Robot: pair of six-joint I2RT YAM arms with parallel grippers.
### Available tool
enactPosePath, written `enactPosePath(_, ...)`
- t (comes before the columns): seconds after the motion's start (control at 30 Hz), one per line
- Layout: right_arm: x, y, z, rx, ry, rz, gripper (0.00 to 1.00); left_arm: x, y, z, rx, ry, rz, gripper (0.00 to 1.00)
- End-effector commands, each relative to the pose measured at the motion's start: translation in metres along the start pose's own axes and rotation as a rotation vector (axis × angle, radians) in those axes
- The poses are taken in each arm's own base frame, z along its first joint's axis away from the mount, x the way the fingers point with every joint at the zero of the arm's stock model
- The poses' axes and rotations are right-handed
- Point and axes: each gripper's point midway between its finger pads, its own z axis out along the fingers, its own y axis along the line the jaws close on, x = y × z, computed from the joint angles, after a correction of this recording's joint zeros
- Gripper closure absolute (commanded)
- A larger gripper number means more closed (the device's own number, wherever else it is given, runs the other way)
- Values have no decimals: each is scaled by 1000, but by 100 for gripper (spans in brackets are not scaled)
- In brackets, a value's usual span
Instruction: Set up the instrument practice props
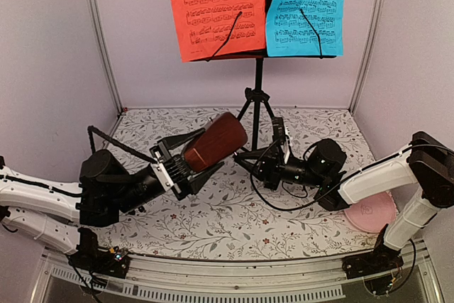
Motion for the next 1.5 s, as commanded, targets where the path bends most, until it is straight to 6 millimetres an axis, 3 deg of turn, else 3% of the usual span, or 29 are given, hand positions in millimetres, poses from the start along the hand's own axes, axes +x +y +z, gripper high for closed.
enactPosePath(0.0,-25,19,2,-77,-82,5,100,-30,23,-7,-91,-114,5,100)
enactPosePath(0.27,-42,15,-13,-125,-166,131,100,-27,14,-15,-71,-114,57,100)
enactPosePath(0.8,-47,2,-17,-172,-229,313,100,-25,-15,-25,-60,-127,231,100)
enactPosePath(1.47,-64,7,-25,-250,-271,349,100,-37,-18,-43,-109,-177,269,100)
